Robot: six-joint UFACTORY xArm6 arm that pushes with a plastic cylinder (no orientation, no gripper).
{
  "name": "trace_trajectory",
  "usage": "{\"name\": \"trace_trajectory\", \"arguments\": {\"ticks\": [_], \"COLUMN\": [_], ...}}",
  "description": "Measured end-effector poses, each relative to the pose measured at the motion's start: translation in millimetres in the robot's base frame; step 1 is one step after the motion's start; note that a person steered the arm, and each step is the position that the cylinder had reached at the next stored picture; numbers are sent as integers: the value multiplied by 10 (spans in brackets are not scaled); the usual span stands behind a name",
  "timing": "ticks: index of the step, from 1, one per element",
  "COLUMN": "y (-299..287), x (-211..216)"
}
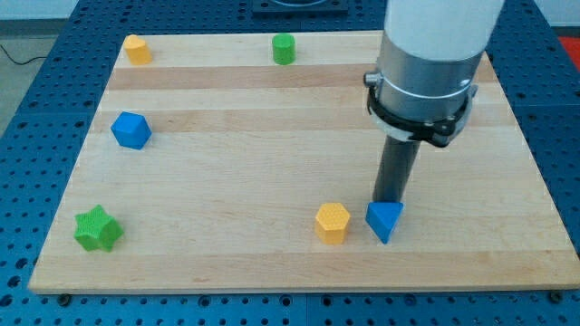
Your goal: Push the blue cube into the top of the yellow hexagon
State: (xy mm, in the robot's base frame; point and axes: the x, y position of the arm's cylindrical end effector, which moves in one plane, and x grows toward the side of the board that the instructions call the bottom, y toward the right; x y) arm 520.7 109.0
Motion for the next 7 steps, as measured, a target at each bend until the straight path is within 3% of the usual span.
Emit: {"name": "trace_trajectory", "arguments": {"ticks": [1,2,5,7], "y": [514,595,-1442,-3840], "x": [-6,-159,-1710,-1736]}}
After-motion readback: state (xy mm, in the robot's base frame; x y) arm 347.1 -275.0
